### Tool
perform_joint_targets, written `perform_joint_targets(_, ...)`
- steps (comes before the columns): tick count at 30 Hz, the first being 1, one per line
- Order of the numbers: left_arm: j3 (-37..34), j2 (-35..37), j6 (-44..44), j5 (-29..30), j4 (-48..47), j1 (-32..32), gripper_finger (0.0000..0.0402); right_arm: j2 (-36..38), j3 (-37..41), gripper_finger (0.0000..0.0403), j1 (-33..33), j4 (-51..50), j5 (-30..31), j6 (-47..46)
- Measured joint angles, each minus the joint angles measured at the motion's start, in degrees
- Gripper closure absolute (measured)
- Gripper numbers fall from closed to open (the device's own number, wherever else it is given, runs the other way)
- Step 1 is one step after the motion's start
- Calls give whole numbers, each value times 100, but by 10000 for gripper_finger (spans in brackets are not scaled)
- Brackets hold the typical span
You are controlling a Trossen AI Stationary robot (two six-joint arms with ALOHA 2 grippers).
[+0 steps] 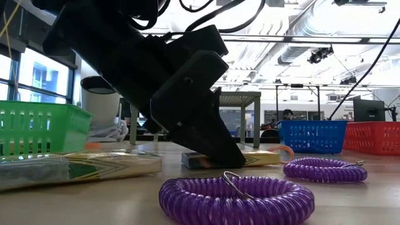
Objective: Pick & Place Office Desk Supplies
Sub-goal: Put the crayon box into the green bin
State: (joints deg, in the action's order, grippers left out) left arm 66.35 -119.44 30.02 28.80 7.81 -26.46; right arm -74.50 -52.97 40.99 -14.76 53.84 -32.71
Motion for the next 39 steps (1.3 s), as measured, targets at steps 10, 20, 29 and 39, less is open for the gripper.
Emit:
perform_joint_targets(10,-37,495,-380,-24,-494,0,242,2,0,206,-2,-3,-4,2)
perform_joint_targets(20,-24,1882,632,3,-1791,-150,242,2,0,206,-2,-16,-4,17)
perform_joint_targets(29,-13,3215,2722,-74,-3869,-691,242,2,0,206,-2,-12,-22,153)
perform_joint_targets(39,-13,3510,6357,-73,-6164,-1345,242,2,0,206,-26,-28,-24,281)
